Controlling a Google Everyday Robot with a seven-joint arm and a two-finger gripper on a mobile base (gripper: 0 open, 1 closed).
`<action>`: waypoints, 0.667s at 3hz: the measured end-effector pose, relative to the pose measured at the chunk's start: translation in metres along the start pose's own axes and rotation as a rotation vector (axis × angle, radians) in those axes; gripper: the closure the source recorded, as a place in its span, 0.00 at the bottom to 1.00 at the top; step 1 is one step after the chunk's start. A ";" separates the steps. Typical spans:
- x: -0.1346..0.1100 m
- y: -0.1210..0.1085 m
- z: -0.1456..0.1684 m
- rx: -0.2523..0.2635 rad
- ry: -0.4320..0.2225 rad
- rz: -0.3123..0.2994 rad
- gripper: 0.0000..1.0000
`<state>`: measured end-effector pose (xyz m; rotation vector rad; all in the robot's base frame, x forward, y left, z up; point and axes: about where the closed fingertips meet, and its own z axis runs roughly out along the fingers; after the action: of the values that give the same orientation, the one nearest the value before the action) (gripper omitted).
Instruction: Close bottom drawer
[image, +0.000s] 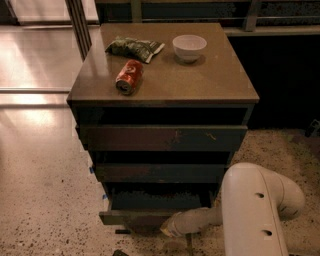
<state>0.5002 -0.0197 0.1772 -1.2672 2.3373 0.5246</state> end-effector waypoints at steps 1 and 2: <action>-0.006 -0.029 0.010 0.014 0.008 -0.033 1.00; -0.007 -0.032 0.011 0.016 0.009 -0.037 1.00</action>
Offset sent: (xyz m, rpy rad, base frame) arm 0.0884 -0.0221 -0.0210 -0.0546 -0.0564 0.0482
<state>0.5330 -0.0256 0.1673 -1.3053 2.3167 0.4884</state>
